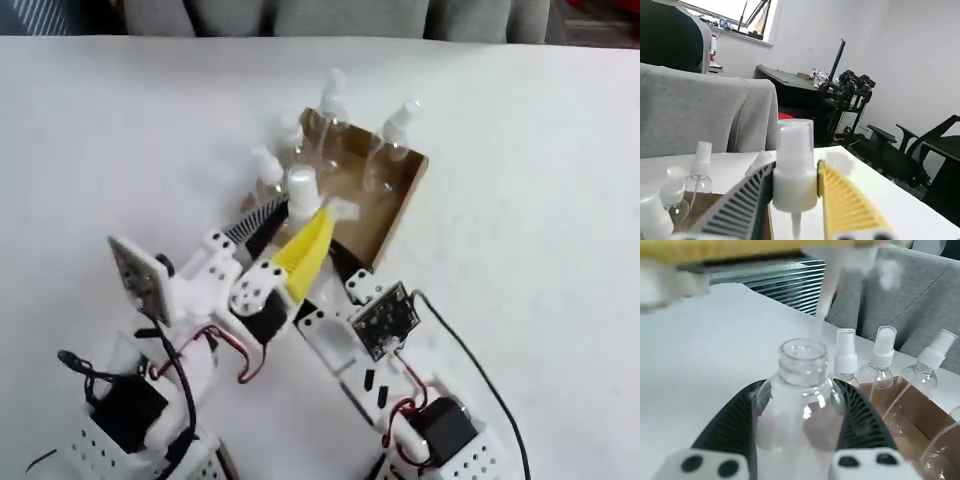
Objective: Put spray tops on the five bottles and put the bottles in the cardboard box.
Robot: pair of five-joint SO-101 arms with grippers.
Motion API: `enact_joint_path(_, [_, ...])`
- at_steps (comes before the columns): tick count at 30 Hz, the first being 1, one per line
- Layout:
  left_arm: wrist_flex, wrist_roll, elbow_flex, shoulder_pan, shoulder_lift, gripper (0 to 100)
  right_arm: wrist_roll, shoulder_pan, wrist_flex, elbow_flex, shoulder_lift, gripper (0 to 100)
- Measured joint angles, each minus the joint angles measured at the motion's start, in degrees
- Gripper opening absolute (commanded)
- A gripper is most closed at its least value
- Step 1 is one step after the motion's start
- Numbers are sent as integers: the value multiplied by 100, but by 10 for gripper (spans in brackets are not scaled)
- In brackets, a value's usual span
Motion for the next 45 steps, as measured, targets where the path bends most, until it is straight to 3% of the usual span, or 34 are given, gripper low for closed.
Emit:
enact_joint_path(32, [229, 0, 774, -70, -255, 21, 0, 185, 132, 18, 0, 15])
enact_joint_path(35, [229, 0, 774, -70, -255, 93, 0, 185, 132, 18, 0, 15])
enact_joint_path(40, [229, 0, 897, -105, -563, 352, 0, 149, 132, 18, -9, 15])
enact_joint_path(45, [229, 0, 1380, -79, -1345, 346, 0, 193, 132, 18, -9, 15])
